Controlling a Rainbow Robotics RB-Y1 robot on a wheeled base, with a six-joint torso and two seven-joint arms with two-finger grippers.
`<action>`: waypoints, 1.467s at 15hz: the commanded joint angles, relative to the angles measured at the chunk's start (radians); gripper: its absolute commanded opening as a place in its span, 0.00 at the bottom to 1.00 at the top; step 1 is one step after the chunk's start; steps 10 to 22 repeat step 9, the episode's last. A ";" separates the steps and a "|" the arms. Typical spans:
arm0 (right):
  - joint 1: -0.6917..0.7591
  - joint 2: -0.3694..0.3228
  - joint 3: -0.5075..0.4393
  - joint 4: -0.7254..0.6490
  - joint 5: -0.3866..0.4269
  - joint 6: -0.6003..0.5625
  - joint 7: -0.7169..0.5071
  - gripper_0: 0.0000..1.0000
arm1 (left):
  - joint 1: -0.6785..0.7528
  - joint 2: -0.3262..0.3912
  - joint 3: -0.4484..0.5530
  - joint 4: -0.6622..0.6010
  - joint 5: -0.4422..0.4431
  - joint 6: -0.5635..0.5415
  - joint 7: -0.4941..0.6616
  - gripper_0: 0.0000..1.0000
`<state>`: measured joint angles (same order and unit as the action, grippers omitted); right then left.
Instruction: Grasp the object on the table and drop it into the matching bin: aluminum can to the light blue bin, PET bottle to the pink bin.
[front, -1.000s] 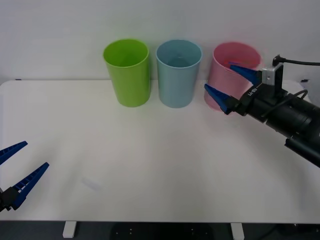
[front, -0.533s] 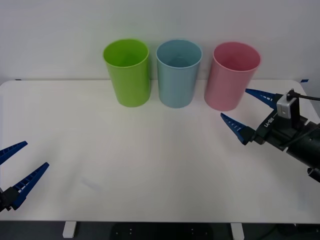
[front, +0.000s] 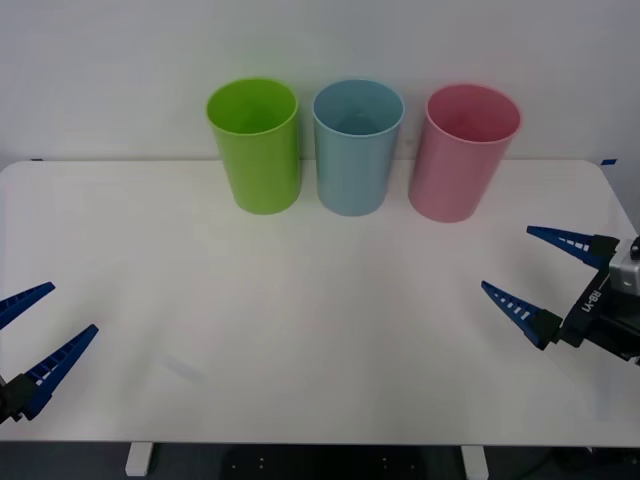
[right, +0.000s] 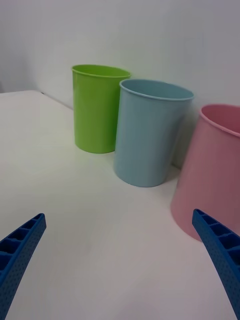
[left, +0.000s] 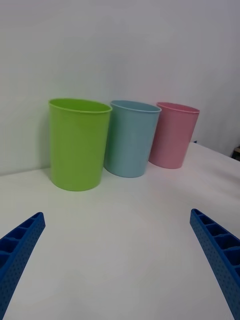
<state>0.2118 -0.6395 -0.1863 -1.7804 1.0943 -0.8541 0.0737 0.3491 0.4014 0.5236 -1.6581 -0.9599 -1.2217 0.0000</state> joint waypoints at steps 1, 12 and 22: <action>0.070 0.001 -0.021 -0.040 -0.007 0.000 -0.008 1.00 | 0.000 0.000 0.000 0.000 0.000 0.000 0.000 1.00; 0.116 0.003 -0.027 -0.056 -0.013 -0.002 -0.009 1.00 | 0.000 0.000 0.000 0.000 0.000 0.000 0.000 1.00; 0.116 0.003 -0.027 -0.056 -0.013 -0.002 -0.009 1.00 | 0.000 0.000 0.000 0.000 0.000 0.000 0.000 1.00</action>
